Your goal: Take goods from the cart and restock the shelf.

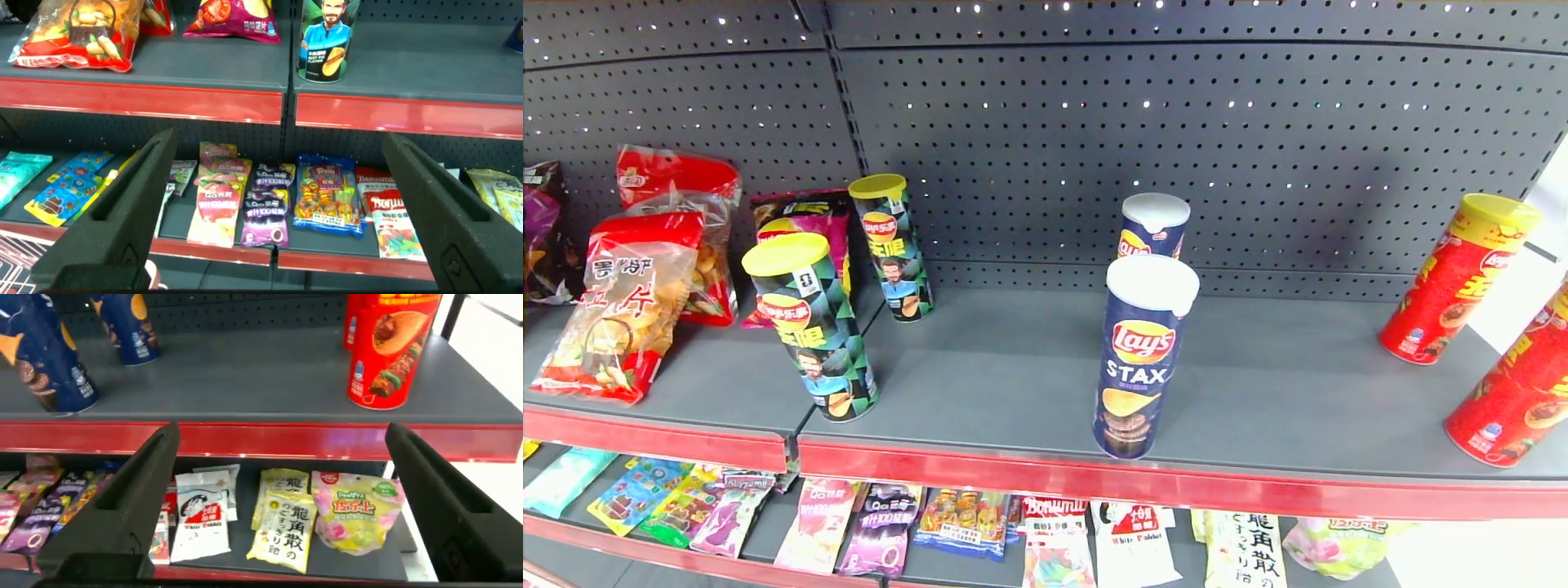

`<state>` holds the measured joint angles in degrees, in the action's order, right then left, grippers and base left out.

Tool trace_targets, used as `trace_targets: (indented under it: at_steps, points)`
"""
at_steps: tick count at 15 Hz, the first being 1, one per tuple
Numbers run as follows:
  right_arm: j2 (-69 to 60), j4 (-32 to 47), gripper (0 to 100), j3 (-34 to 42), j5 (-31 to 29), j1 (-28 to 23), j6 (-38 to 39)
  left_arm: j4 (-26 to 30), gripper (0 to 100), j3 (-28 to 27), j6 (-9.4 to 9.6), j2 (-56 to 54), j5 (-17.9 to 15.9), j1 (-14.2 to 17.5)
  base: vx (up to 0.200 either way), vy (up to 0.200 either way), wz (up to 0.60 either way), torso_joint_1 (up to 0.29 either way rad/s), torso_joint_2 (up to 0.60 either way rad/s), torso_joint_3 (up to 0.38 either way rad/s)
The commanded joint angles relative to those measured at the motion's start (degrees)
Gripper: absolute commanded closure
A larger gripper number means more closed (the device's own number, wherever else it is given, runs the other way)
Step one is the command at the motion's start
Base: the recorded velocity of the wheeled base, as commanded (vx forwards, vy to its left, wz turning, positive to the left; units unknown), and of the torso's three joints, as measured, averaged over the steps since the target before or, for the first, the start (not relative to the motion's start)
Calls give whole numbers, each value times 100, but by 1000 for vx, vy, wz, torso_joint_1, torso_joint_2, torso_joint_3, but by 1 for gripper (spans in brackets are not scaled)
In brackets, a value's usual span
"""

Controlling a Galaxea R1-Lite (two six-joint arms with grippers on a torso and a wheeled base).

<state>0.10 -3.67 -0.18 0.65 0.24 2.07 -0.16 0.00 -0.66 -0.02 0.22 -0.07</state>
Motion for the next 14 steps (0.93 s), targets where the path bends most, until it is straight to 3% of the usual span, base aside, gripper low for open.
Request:
trace_targets:
  at_steps: [1,2,5,14]
  points:
    - [8,-55,0,18,-73,-7,-67,-2,0,0,-4,2,4,-1,0,0,0,0,0,0]
    - [8,-46,0,18,-381,-7,21,-2,0,0,-4,2,4,-10,0,0,0,0,0,0]
    - [8,525,0,-26,-196,-7,-128,-2,0,0,-4,2,4,-1,0,0,0,0,0,0]
    - [-1,376,0,9,-65,-7,-225,-2,0,0,-4,2,4,-1,0,0,0,0,0,0]
